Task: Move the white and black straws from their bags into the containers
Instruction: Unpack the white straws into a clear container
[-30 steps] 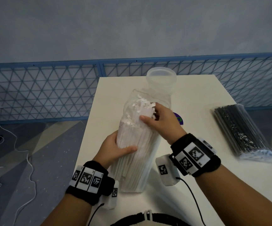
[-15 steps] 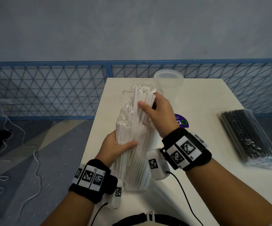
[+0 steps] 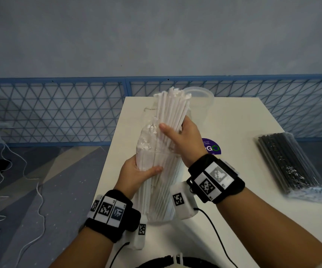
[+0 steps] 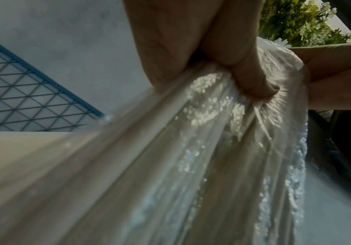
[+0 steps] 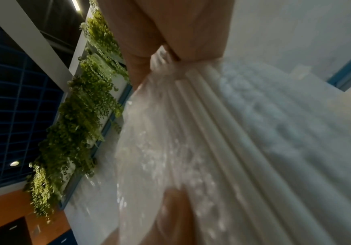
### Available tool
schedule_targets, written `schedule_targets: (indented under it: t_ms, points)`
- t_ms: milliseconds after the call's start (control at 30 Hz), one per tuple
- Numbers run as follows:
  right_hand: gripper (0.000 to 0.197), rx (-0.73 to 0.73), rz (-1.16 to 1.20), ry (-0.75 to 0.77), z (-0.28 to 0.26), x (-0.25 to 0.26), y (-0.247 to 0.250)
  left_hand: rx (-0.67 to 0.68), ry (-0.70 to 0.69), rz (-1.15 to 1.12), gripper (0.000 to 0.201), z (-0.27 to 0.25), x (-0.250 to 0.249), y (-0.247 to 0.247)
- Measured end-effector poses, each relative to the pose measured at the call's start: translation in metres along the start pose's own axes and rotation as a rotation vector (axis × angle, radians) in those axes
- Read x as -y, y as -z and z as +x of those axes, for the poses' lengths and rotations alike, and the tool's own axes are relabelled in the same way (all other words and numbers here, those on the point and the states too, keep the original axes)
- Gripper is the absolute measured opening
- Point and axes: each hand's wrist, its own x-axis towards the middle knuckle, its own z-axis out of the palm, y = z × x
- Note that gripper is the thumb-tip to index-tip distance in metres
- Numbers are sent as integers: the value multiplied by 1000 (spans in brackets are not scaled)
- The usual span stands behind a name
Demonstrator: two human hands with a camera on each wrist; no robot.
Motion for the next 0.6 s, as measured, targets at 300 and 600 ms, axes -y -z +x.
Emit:
schedule_targets:
  t_ms: [300, 600]
  points:
    - [50, 147, -116, -30, 5, -1, -5, -161, -71, 36, 34, -1, 0, 9]
    - [40, 104, 125, -59, 3, 2, -16, -130, -66, 70, 43, 2, -3, 16]
